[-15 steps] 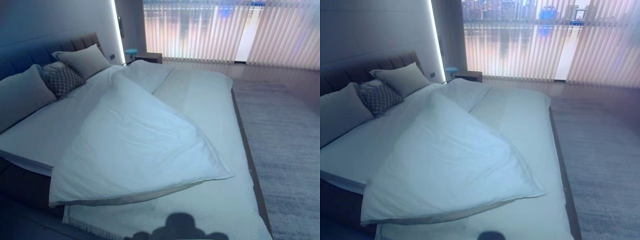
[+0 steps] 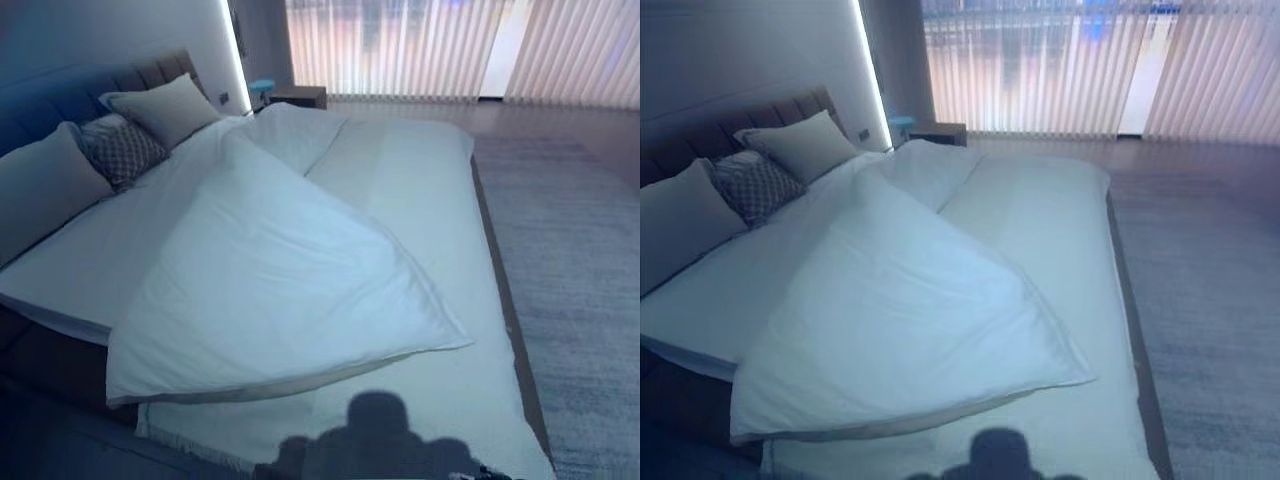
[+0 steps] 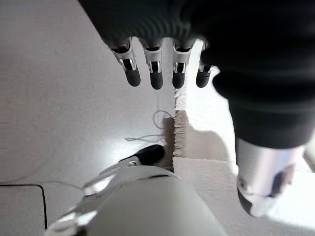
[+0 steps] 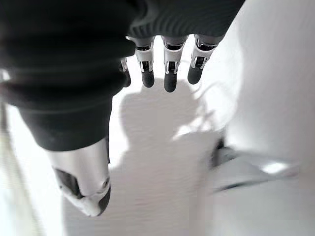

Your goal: Make the bed

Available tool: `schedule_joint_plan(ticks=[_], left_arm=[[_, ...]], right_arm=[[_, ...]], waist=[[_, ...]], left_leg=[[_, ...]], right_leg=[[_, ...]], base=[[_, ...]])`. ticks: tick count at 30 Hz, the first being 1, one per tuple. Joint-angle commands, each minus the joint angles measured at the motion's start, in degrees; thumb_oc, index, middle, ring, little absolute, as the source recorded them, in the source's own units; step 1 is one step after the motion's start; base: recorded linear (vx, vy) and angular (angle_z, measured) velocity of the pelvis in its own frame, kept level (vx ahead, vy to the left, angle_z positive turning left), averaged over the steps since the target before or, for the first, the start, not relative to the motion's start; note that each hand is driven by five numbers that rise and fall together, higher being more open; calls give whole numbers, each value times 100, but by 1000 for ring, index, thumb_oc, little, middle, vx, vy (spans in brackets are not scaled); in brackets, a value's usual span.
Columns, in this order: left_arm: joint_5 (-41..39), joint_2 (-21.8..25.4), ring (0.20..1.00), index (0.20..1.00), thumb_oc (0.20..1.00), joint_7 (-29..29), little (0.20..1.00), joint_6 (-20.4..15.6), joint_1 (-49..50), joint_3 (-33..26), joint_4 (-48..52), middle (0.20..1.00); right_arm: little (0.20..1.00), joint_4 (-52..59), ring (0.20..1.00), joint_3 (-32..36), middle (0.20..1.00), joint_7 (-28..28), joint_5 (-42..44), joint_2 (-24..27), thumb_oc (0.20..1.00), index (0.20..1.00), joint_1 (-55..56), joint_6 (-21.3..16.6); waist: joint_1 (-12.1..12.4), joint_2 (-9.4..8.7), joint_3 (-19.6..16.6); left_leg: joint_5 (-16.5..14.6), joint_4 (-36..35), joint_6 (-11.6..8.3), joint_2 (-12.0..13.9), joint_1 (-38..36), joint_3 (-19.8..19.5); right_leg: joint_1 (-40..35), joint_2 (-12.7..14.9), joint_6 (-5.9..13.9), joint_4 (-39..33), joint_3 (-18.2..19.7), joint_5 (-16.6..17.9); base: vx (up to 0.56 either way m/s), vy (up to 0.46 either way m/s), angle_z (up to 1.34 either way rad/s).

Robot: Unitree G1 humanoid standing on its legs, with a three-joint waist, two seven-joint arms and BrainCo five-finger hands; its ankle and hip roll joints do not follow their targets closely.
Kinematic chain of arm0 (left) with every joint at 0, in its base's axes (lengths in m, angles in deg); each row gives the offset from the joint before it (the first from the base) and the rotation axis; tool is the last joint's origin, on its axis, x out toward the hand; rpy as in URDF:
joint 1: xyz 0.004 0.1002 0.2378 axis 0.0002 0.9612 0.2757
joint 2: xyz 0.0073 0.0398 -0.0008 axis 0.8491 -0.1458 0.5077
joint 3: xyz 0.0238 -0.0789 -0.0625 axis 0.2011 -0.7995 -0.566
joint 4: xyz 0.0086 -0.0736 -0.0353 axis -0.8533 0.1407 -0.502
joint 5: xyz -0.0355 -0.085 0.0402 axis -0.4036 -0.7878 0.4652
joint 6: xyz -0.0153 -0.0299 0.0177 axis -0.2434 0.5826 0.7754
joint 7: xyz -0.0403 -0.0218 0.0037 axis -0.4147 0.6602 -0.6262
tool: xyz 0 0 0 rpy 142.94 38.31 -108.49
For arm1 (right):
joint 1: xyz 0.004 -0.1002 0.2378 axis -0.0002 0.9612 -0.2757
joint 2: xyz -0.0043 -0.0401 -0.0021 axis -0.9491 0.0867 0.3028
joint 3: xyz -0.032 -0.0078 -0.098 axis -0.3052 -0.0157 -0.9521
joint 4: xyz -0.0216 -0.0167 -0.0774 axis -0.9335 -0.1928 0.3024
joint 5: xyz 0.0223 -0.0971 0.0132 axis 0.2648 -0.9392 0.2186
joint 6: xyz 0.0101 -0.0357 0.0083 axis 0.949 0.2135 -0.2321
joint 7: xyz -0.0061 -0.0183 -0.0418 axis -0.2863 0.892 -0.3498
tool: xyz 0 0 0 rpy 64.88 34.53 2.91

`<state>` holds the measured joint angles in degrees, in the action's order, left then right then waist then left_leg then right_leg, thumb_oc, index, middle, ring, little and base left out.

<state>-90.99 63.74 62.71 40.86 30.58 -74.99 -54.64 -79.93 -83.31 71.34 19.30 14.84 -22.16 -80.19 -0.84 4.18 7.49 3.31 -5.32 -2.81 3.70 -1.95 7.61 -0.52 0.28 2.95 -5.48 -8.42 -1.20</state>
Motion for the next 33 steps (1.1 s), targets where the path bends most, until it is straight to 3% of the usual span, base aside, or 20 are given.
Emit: schedule_joint_plan(ticks=[1, 8, 13, 25, 33], left_arm=[[-429, -53, 1000, 1000, 1000, 209, 1000, -139, -623, 10, -99, 1000], [-901, -175, 1000, 1000, 1000, 416, 1000, -178, -858, 305, 36, 1000], [-1165, -266, 1000, 1000, 1000, 523, 1000, -160, -907, 482, 114, 1000], [-1704, -377, 1000, 1000, 1000, 604, 1000, -264, -875, 927, 716, 1000], [-1984, -344, 1000, 1000, 1000, 663, 1000, -379, -905, 1199, 1211, 1000]], right_arm=[[1000, 235, 1000, 78, 1000, 223, 936, -122, 1000, 1000, -911, -376], [1000, 627, 1000, 138, 1000, 662, 2659, -233, 1000, 1000, -2011, -707], [1000, 556, 1000, 229, 1000, 980, 3300, -226, 1000, 1000, -2911, -900], [1000, -650, 1000, 613, 1000, 1387, 3563, 549, 1000, 1000, -4877, -889], [1000, -832, 1000, 708, 1000, 1613, 3863, 1237, 1000, 1000, -5895, -1142]], waist=[[-62, -259, 379], [77, -166, 724], [219, -91, 930], [553, 130, 1421], [727, 269, 1734]], left_leg=[[-200, 32, -37, -430, 101, 34], [-31, 32, -73, -453, 629, 7], [35, 32, -72, -466, 942, -38], [195, 32, -50, -539, 1678, -259], [289, 32, -55, -606, 2171, -411]], right_leg=[[94, 212, 415, 48, 25, 455], [600, 258, 437, 48, -5, 621], [886, 282, 433, 51, 5, 665], [1524, 319, 405, 58, -67, 728], [1989, 338, 409, 133, -127, 791]], base=[[-69, 18, 0], [-17, 8, 3], [22, 10, 1], [27, 12, 5], [-6, 9, 6]])
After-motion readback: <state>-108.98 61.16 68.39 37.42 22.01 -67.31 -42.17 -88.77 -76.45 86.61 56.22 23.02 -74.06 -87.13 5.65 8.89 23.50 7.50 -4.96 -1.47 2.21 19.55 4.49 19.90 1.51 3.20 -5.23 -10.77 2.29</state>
